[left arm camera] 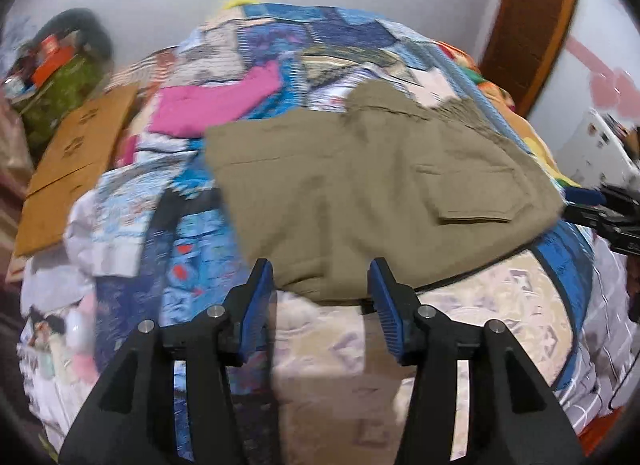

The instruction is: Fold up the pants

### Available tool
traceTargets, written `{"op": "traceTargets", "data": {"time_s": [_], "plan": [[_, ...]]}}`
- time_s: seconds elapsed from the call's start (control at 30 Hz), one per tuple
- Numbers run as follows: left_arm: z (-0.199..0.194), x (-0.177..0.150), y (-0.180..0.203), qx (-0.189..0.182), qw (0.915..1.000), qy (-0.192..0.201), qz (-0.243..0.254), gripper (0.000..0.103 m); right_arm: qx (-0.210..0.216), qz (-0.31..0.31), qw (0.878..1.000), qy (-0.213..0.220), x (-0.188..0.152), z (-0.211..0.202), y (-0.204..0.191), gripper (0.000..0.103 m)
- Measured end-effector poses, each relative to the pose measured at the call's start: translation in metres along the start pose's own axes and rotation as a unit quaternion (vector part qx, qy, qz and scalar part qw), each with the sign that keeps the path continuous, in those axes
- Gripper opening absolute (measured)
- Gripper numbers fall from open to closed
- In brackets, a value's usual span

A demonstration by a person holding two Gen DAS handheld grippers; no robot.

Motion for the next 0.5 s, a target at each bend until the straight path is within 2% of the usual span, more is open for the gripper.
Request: {"op": "traceTargets", "data": {"time_s": [0.07, 0.27, 0.5], "plan": [[0.000, 0.003, -0.014, 0.011, 0.9998, 0.001, -0.017, 0.050, -0.003, 0.014, 1.000, 0.007, -0.001, -0.007, 0.005, 0.044], [0.017, 0.024, -0.038, -0.003, 0.9976, -0.015, -0.068, 0.050, 0.000, 0.045, 0.998, 0.043, 0.016, -0.020, 0.018, 0.054], [0.073, 0.033, -0.038, -0.044, 0.9908, -0.078, -0.101, 0.051, 0.008, 0.061, 0.997, 0.043, 0.045, 0.006, 0.037, 0.060]]}}
Point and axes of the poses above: each gripper's, at about its wrist camera, not at the fingertips, and z roughly the way its jaws point, y to its right, x to its top, the point moved 5 cm from there along z, roughly the way its jaws point, and after that the axes turned 15 degrees about x, right-handed, at the moved point
